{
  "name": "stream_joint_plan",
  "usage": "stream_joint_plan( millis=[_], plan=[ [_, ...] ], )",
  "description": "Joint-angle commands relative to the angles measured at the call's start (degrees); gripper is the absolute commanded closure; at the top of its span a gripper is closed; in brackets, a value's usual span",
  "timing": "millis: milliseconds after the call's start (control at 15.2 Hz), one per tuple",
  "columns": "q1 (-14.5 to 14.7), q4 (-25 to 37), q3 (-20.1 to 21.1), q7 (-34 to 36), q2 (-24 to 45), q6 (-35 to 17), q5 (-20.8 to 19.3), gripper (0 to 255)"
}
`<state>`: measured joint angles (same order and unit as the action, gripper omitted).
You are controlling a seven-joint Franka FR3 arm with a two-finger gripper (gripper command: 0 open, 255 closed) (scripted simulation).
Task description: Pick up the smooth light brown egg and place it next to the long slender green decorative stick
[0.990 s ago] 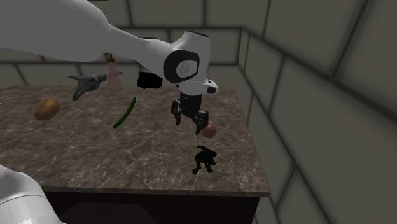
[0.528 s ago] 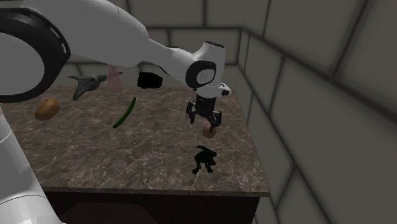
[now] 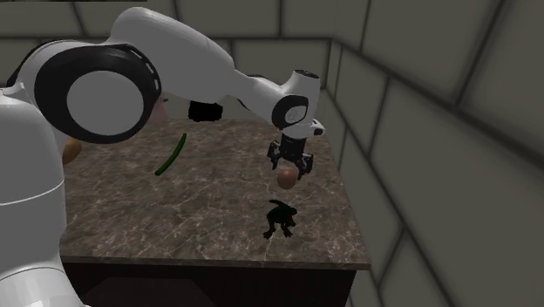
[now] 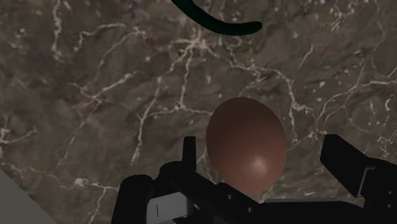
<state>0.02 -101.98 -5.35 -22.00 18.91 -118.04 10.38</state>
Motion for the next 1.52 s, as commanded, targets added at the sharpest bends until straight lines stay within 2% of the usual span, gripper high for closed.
stream_joint_plan(
  millis=[0,198,726,792,1452],
  plan=[
    [0.06,-0.68,0.11,-0.17,0.64,-1.37,0.2,0],
    [0.19,-1.94,0.3,-0.38,1.74,-3.73,0.51,0],
    [0.19,-1.94,0.3,-0.38,1.74,-3.72,0.51,0],
    [0.19,-1.94,0.3,-0.38,1.74,-3.72,0.51,255],
    [0.2,-1.66,0.26,-0.25,1.38,-3.1,0.41,255]
  ],
)
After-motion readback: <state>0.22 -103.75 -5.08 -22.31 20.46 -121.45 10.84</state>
